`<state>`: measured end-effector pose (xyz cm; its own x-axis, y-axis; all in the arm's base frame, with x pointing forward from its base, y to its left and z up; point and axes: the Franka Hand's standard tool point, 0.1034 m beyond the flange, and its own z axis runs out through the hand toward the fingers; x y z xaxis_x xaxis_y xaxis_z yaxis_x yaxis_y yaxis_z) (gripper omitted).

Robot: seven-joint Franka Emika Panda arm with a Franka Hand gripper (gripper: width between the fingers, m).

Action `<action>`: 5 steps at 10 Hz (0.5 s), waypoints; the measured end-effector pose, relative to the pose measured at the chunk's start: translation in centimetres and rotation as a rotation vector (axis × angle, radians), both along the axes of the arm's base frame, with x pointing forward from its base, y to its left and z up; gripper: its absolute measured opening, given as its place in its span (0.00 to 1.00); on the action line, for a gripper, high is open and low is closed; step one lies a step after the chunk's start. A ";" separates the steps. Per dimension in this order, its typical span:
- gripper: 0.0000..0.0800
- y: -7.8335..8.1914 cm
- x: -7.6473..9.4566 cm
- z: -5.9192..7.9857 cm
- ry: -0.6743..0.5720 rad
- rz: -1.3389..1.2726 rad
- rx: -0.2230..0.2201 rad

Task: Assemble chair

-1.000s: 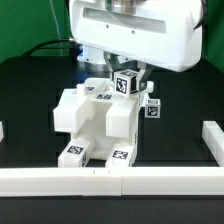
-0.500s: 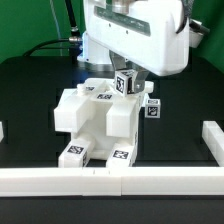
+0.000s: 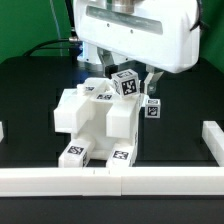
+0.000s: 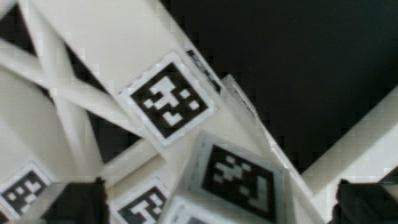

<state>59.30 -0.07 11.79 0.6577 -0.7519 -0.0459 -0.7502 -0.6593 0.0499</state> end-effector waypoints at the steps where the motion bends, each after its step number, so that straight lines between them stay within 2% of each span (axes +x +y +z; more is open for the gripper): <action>1: 0.81 0.0 0.0 0.0 0.000 0.073 0.005; 5: 0.81 -0.2 0.0 0.0 0.004 0.430 0.015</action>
Offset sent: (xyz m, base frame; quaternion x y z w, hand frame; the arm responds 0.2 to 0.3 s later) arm 0.0000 0.0000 0.0000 0.0000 0.0000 -0.1938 0.9810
